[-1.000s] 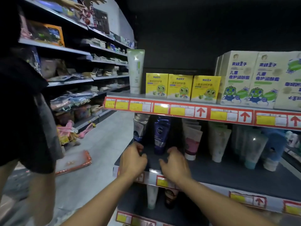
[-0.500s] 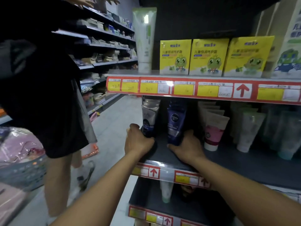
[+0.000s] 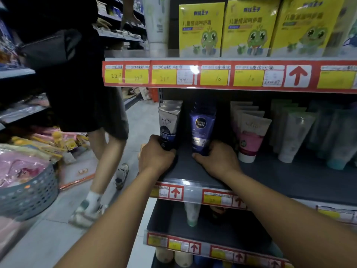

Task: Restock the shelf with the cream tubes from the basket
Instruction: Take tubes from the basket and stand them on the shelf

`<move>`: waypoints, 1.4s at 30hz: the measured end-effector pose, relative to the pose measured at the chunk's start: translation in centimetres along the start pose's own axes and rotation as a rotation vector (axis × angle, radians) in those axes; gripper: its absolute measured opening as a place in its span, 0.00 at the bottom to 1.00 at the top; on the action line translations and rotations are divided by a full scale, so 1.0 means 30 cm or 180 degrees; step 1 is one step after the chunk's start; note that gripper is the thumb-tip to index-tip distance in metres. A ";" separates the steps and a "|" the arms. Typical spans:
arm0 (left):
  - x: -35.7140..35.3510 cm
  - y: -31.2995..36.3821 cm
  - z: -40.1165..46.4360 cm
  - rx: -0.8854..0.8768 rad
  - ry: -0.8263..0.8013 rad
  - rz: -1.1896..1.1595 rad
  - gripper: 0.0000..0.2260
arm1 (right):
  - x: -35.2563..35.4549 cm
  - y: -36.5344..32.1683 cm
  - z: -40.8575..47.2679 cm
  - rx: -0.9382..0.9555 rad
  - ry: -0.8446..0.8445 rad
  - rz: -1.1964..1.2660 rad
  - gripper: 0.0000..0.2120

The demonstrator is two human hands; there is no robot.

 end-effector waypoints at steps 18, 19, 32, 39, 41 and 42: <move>0.000 0.005 -0.008 -0.0076 0.0142 0.0012 0.29 | 0.000 0.012 -0.004 0.0013 0.0102 0.0085 0.19; 0.001 0.005 -0.009 -0.0068 0.0142 0.0001 0.28 | -0.001 0.012 -0.004 0.0025 0.0113 0.0094 0.19; -0.005 0.000 0.001 -0.0029 0.0169 0.0008 0.27 | -0.014 0.025 0.007 0.0053 0.0113 -0.0007 0.18; -0.006 -0.007 0.001 0.0038 0.0183 -0.0116 0.39 | 0.000 0.021 -0.002 -0.0023 0.0138 0.0095 0.22; -0.004 -0.002 -0.003 0.0006 0.0234 -0.0283 0.45 | 0.005 0.021 -0.004 -0.0081 0.0127 0.0215 0.25; 0.000 -0.001 -0.005 -0.0035 0.0289 -0.0383 0.45 | 0.007 0.022 -0.004 -0.0104 0.0141 0.0291 0.26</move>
Point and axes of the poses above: each hand's wrist, its own z-axis towards the middle knuckle, its own x-axis out of the back of the hand, y = z × x, the point moved 5 cm from there along z, towards the middle knuckle, and after that the axes turned 3 degrees about -y, right-handed, at the moved point
